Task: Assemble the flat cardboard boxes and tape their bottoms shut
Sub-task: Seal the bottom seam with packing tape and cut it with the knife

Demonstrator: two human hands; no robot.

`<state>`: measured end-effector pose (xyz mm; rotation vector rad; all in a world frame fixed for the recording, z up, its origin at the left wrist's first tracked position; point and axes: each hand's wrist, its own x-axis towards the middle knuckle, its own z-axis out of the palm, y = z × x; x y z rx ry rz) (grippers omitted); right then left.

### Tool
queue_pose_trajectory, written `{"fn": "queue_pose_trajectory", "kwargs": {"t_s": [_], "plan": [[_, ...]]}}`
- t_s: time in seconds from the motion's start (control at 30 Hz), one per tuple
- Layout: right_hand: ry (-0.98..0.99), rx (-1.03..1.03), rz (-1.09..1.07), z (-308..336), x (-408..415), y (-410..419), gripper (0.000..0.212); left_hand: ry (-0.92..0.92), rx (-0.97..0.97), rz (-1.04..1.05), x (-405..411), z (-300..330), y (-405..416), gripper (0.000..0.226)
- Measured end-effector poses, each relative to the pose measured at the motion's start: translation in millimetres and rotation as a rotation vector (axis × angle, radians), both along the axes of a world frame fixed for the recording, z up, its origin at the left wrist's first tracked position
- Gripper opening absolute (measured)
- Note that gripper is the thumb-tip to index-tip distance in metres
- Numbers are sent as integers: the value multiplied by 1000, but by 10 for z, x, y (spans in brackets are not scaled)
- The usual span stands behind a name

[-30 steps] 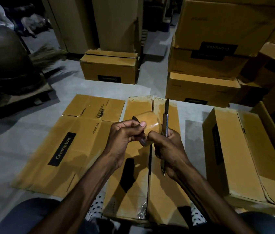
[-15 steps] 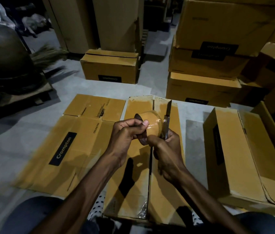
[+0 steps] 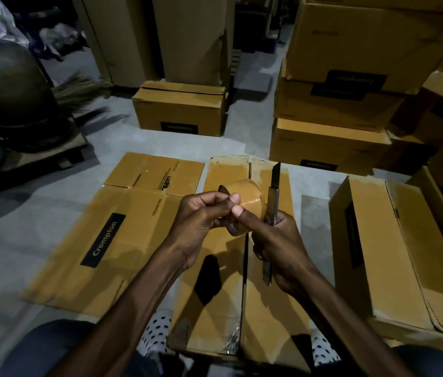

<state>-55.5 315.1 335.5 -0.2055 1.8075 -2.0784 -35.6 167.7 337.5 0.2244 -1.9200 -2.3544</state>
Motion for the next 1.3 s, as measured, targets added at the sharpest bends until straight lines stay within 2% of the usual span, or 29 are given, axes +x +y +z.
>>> {"fn": "queue_pose_trajectory", "kwargs": {"t_s": [0.17,0.3,0.43,0.67,0.83,0.97,1.07,1.13,1.2,1.3], "plan": [[-4,3,18,-17,-14,-17,28,-13,21,23,-12,10,-8,19],[-8,-37,50,2,-2,-15,15,-27,49,32,-24,-6,-29,21],[-13,2,36,-47,-4,-2,17,-7,37,10,-17,-9,-16,16],[-27,22,-27,-44,-5,-17,5,2,7,3,-17,-24,57,17],[7,17,-42,-74,8,-43,21,-1,21,26,-38,-44,73,18],[8,-31,22,-92,-9,-25,4,12,27,33,-52,-27,58,17],[-17,-43,26,-113,-31,-16,43,24,27,12,-52,-33,58,16],[-25,-40,12,-117,-39,-21,59,25,19,0,-45,-43,62,16],[-25,-24,3,-126,-44,-30,63,18,13,1,-39,-53,62,16],[-17,-44,-8,-145,-54,-33,53,5,6,1,-37,-56,65,18]]}}
